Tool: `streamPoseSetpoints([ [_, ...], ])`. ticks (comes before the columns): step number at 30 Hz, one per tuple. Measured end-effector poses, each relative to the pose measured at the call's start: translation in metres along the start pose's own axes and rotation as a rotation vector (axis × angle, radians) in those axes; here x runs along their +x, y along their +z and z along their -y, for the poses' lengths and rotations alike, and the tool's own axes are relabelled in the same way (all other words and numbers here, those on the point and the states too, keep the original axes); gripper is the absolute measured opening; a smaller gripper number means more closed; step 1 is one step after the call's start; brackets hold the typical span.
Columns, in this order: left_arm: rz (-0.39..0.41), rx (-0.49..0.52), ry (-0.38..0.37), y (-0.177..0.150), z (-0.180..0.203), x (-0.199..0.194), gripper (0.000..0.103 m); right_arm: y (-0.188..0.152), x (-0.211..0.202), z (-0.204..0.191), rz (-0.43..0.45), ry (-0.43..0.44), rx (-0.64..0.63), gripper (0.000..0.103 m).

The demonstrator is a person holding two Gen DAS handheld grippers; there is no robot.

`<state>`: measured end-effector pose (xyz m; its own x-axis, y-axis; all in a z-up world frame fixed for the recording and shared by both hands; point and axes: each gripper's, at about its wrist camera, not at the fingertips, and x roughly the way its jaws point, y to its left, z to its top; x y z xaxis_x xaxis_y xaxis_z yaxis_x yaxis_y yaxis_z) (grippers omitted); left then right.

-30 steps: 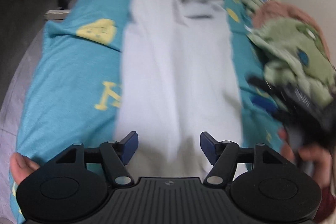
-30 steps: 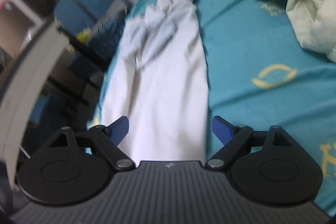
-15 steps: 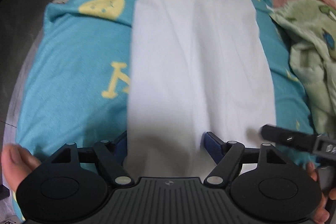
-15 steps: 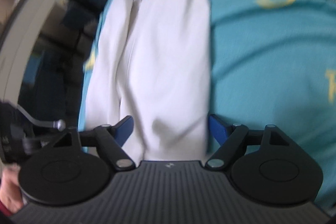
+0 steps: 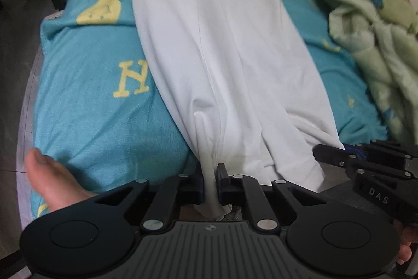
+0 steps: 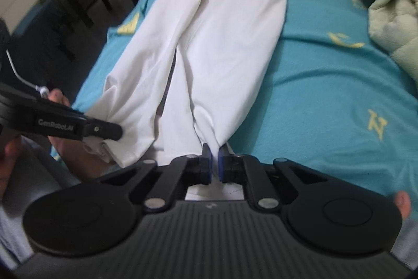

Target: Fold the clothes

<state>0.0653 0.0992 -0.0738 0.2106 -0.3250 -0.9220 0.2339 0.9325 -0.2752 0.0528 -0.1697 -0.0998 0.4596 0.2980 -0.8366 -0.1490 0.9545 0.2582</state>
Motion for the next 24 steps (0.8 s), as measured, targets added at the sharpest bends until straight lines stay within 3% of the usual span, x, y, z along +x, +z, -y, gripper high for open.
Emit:
streamPoseSetpoints([
  [5, 0.151, -0.084, -0.102, -0.002, 0.001, -0.058, 0.008, 0.013, -0.046, 0.008, 0.127, 0.056, 0.063, 0.006],
  [11, 0.260, -0.114, -0.169, -0.011, 0.007, -0.118, 0.008, 0.015, -0.104, 0.007, 0.247, 0.091, 0.071, 0.006],
  [15, 0.294, -0.088, -0.197, -0.051, 0.024, -0.152, 0.008, -0.004, -0.139, 0.007, 0.301, 0.099, 0.054, 0.006],
  [20, 0.319, -0.073, -0.228, -0.109, 0.036, -0.177, 0.008, -0.055, -0.174, 0.005, 0.354, 0.108, 0.039, 0.006],
  [24, 0.350, -0.068, -0.240, -0.116, 0.034, -0.191, 0.008, -0.055, -0.178, 0.006, 0.388, 0.125, 0.052, 0.006],
])
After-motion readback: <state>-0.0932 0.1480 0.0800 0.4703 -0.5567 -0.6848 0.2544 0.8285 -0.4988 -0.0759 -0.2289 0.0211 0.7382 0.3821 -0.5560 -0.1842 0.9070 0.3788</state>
